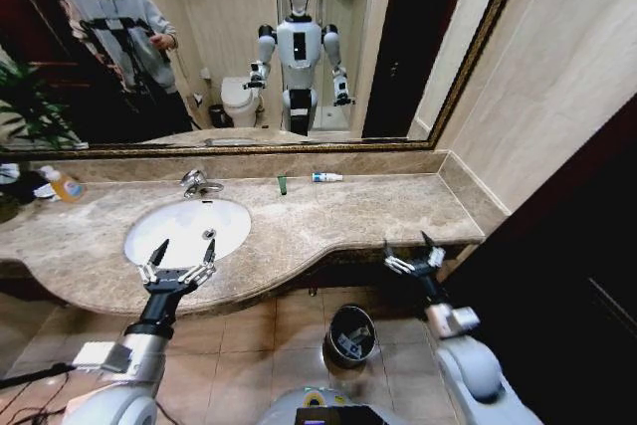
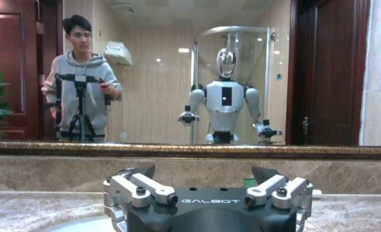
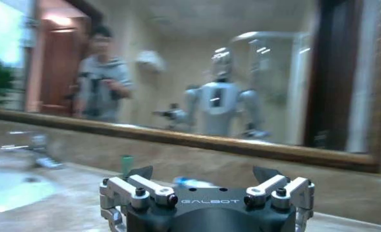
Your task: Pick up the trash from the sink and place it in the trash bin.
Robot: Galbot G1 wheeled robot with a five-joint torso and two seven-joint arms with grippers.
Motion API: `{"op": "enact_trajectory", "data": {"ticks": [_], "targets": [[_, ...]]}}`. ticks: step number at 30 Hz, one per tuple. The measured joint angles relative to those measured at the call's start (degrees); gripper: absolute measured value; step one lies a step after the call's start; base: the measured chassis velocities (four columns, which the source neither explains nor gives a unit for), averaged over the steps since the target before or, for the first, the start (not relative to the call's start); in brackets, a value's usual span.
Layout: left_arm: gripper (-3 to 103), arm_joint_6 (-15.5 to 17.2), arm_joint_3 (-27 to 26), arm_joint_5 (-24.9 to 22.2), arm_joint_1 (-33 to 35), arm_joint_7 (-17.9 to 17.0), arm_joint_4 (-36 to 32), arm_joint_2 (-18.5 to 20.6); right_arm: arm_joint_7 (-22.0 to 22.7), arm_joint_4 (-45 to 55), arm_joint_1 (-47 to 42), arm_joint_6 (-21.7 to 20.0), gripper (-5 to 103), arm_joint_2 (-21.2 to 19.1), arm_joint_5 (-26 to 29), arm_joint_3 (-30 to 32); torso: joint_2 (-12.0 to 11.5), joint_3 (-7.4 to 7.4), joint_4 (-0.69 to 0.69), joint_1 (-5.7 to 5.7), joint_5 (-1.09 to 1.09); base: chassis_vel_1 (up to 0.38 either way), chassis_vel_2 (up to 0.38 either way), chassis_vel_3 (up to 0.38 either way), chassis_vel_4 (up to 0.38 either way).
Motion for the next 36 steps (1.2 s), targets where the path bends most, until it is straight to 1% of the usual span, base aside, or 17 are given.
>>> {"op": "enact_trajectory", "data": {"ticks": [1, 3, 4, 6, 7, 10, 11, 14, 18, 22, 26, 29, 30, 31, 33, 34, 36], "targets": [[100, 0.0, 0.0, 0.0, 0.0, 0.0, 0.0, 0.0, -1.1, -0.4, 2.0, -1.4, 100, -1.1, 0.9, -1.4, 0.0, 0.0, -0.01, 0.0, 0.01, 0.0, 0.0, 0.0, 0.0], [100, 0.0, 0.0, 0.0, 0.0, 0.0, 0.0, 0.0, -1.5, -3.4, 7.0, -2.5, 100, -3.1, 2.0, -5.5, 0.0, 0.0, -0.01, 0.0, 0.01, 0.0, 0.0, 0.0, 0.0], [100, 0.0, 0.0, 0.0, 0.0, 0.0, 0.0, 0.0, -1.5, -3.4, 7.0, -2.5, 100, -3.1, 2.0, -5.5, 0.0, 0.0, -0.01, 0.0, 0.01, 0.0, 0.0, 0.0, 0.0], [100, 0.0, 0.0, 0.0, 0.0, 0.0, 0.0, 0.0, -1.3, -6.9, 12.4, -3.3, 100, -3.4, 2.3, -9.9, 0.0, 0.0, -0.01, 0.0, 0.02, 0.0, 0.0, 0.0, 0.0], [100, 0.0, 0.0, 0.0, 0.0, 0.0, 0.0, 0.0, -1.3, -6.9, 12.4, -3.3, 100, -3.4, 2.3, -9.9, 0.0, 0.0, -0.01, 0.0, 0.02, 0.0, 0.0, 0.0, 0.0], [100, 0.0, 0.0, 0.0, 0.0, 0.0, 0.0, 0.0, -0.8, -12.6, 20.3, -4.9, 100, -2.9, 3.6, -16.1, 0.0, 0.01, 0.01, 0.0, 0.01, 0.0, 0.0, 0.0, 0.0], [100, 0.0, 0.0, 0.0, 0.0, 0.0, 0.0, 0.0, -0.8, -12.6, 20.3, -4.9, 100, -2.9, 3.6, -16.1, 0.0, 0.01, 0.01, 0.0, 0.01, 0.0, 0.0, 0.0, 0.0], [100, 0.0, 0.0, 0.0, 0.0, 0.0, 0.0, 0.0, -0.8, -18.8, 26.5, -5.2, 100, -3.4, 4.3, -21.0, 0.0, 0.0, 0.0, 0.0, 0.0, 0.0, 0.0, 0.0, 0.0], [100, 0.0, 0.0, 0.0, 0.0, 0.0, 0.0, 0.0, -0.5, -22.2, 29.3, -5.1, 100, -3.4, 4.8, -23.4, 0.0, 0.0, 0.0, 0.0, 0.02, 0.0, 0.0, 0.0, 0.0], [100, 0.0, 0.0, 0.0, 0.0, 0.0, 0.0, 0.0, 0.1, -28.5, 36.3, -5.2, 100, -1.1, 4.9, -28.0, 0.0, 0.0, 0.0, 0.0, 0.01, 0.0, 0.0, 0.0, 0.0], [100, 0.0, 0.0, 0.0, 0.0, 0.0, 0.0, 0.0, 0.2, -30.4, 39.7, -5.7, 100, -0.5, 5.2, -30.5, 0.0, 0.0, 0.0, 0.0, 0.0, 0.0, 0.0, 0.0, 0.0], [100, 0.0, 0.0, 0.0, 0.0, 0.0, 0.0, 0.0, 1.1, -33.8, 45.6, -7.9, 100, 0.7, 7.6, -34.9, 0.0, 0.0, 0.0, 0.0, 0.0, 0.0, 0.0, 0.0, 0.0], [100, 0.0, 0.0, 0.0, 0.0, 0.0, 0.0, 0.0, 1.1, -33.8, 45.6, -7.9, 100, 0.7, 7.6, -34.9, 0.0, 0.0, 0.0, 0.0, 0.0, 0.0, 0.0, 0.0, 0.0], [100, 0.0, 0.0, 0.0, 0.0, 0.0, 0.0, 0.0, 1.8, -35.1, 48.0, -9.6, 100, 1.6, 9.2, -36.7, 0.0, 0.0, 0.0, 0.0, 0.0, 0.0, 0.0, 0.0, 0.0], [100, 0.0, 0.0, 0.0, 0.0, 0.0, 0.0, 0.0, 2.4, -37.3, 50.7, -11.0, 100, 3.2, 10.5, -38.5, 0.0, 0.0, 0.0, 0.0, 0.0, 0.0, 0.0, 0.0, 0.0], [100, 0.0, 0.0, 0.0, 0.0, 0.0, 0.0, 0.0, 2.4, -37.3, 50.7, -11.0, 100, 3.2, 10.5, -38.5, 0.0, 0.0, 0.0, 0.0, 0.0, 0.0, 0.0, 0.0, 0.0], [100, 0.0, 0.0, 0.0, 0.0, 0.0, 0.0, 0.0, 2.7, -39.7, 52.4, -11.5, 100, 5.0, 10.9, -39.6, 0.0, 0.0, 0.0, 0.0, 0.0, 0.0, 0.0, 0.0, 0.0]]}}
